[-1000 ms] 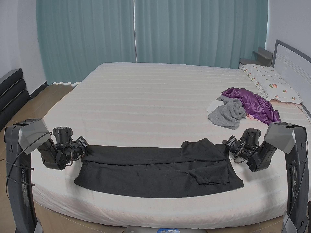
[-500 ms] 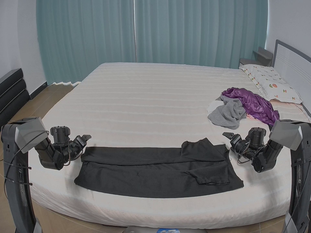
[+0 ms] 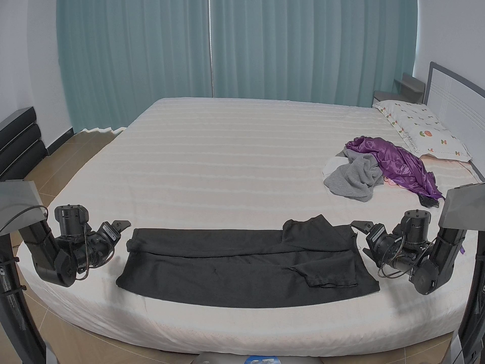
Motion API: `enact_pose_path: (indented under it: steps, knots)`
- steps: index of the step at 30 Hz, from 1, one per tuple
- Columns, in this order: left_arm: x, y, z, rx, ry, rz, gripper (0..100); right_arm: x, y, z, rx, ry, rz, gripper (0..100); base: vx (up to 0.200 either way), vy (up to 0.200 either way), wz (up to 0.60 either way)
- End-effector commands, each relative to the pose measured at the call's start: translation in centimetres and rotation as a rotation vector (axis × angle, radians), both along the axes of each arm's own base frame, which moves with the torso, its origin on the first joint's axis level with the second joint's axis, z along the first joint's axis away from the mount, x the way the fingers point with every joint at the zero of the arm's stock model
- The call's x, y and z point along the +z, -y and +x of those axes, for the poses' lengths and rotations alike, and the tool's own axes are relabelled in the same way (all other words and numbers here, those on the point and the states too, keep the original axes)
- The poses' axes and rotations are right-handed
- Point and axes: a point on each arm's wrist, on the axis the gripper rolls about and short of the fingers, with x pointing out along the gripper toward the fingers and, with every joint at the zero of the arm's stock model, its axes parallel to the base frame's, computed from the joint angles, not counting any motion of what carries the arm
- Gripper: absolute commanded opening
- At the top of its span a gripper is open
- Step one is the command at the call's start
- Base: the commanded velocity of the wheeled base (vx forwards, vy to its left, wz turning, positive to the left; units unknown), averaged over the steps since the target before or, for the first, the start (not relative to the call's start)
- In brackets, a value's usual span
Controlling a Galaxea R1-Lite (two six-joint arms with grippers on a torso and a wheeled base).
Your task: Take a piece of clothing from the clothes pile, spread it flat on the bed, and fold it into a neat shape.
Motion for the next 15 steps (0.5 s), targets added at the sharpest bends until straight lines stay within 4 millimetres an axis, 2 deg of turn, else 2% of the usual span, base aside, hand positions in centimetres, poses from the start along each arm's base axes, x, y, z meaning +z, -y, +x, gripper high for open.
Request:
enact_pose_path:
  steps: [1,6,10,15]
  knots:
    - [1.4,1.4,-3.8,-0.020,-0.023,-0.034,100,0.9,-1.3,-3.2,0.032,-0.002,0.002,100,-0.200,0.000,0.00]
    - [0.2,2.7,-5.4,-0.064,-0.102,-0.037,100,0.6,-0.9,-3.6,0.021,-0.019,-0.002,100,0.000,0.000,0.00]
    - [-0.5,3.5,-5.6,-0.070,-0.136,-0.052,100,0.4,-0.7,-4.2,0.019,-0.044,-0.003,100,0.000,0.000,0.00]
    - [-1.6,3.6,-5.3,-0.064,-0.176,-0.048,100,-0.3,-0.8,-4.3,0.023,-0.069,-0.008,100,0.000,0.000,0.00]
